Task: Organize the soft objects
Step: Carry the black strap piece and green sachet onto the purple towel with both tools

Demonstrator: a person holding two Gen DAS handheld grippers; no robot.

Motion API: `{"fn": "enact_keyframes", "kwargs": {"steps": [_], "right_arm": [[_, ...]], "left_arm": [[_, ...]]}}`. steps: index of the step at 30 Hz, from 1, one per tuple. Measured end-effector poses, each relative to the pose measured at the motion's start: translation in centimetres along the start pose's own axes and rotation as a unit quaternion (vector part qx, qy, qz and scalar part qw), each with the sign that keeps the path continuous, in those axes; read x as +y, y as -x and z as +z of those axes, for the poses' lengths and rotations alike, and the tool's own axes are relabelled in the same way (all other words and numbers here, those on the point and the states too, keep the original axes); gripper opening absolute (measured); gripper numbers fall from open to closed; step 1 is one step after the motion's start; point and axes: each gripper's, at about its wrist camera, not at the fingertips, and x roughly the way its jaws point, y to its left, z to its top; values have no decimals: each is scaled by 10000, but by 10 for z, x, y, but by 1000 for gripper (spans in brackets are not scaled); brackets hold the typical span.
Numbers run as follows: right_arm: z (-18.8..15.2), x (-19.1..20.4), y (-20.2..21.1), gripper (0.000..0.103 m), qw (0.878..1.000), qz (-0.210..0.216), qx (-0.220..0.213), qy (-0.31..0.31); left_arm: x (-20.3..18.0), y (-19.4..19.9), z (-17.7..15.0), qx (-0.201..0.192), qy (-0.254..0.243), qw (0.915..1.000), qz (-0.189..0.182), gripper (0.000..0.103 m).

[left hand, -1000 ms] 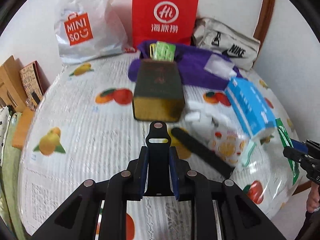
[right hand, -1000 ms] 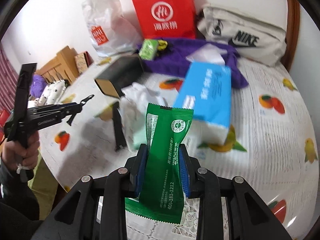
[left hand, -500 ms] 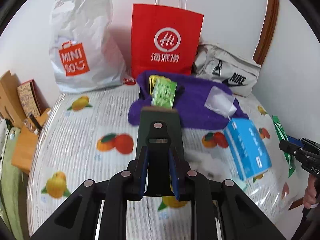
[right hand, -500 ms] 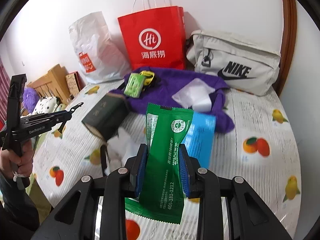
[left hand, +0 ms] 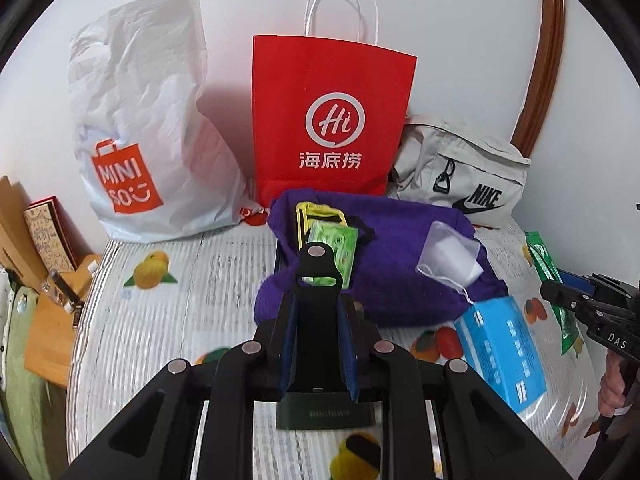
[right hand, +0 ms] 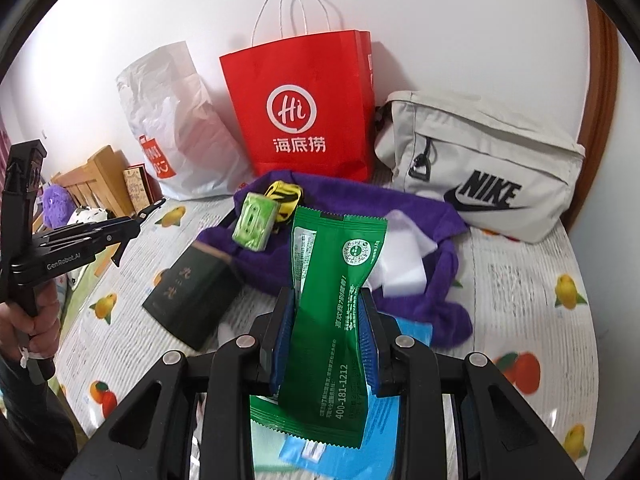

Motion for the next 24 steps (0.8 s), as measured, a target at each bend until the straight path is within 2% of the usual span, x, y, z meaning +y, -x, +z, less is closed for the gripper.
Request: {"fn": "enact_keyframes", "kwargs": {"steps": [10, 24], "right_arm": [[23, -13, -33, 31, 9999, -32, -10, -117], [43, -45, -89, 31, 9993, -111, 219, -281]], "left_arm": [[-1, -34, 24, 107, -49, 9998, -170, 20], [-35, -95, 50, 366, -352, 9972, -547, 20]]}}
